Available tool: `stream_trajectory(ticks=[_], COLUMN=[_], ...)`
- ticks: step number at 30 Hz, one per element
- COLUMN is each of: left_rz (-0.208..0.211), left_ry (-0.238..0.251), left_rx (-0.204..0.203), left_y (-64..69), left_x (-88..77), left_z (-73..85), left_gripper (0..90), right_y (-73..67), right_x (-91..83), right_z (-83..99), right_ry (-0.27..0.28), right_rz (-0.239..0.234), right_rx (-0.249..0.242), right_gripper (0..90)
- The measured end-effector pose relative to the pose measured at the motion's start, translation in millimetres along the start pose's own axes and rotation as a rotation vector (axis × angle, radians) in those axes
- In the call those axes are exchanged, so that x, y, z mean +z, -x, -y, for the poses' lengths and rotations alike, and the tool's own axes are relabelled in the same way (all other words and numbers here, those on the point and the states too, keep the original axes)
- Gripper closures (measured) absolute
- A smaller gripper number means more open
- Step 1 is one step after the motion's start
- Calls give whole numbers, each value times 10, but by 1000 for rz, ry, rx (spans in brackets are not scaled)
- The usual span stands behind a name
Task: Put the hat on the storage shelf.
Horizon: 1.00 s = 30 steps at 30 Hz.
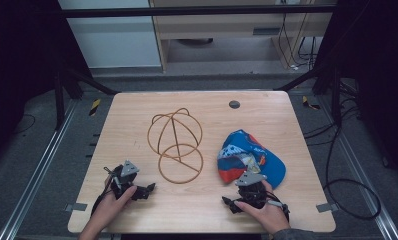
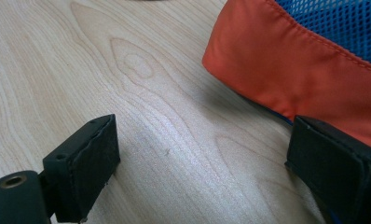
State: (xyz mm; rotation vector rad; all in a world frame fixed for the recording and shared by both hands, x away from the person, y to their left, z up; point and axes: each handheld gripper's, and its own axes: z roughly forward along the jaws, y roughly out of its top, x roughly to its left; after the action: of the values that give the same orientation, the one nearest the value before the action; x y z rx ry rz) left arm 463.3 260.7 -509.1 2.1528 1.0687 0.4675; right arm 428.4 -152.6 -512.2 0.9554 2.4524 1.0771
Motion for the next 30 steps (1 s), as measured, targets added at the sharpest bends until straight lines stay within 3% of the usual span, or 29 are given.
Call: stream_trajectory(ticks=[12,17,20,22,28,30], left_rz=[0,0,0,0,0,0], left_ry=[2,1,3,1,2,2], left_rx=[-3,-2,-4,-2,-2,-2], left_y=[2,1,3,1,2,2], left_x=[2,1,2,0,1,0], left_z=[0,0,0,0,1,1], left_gripper=[0,0,0,0,0,0], right_y=[-9,-14,-34,-40,-8,91], right_x=[-6,-58,-156,-189,-417,-566], right_z=[3,-19,-34,-33,-18,-57], right_ry=[-2,-26,27,30,42,40], right_rz=[6,15,0,1,44,72], right_rx=[9,-10,-1,2,-4,-1], right_gripper=[93,107,114,116,121,121])
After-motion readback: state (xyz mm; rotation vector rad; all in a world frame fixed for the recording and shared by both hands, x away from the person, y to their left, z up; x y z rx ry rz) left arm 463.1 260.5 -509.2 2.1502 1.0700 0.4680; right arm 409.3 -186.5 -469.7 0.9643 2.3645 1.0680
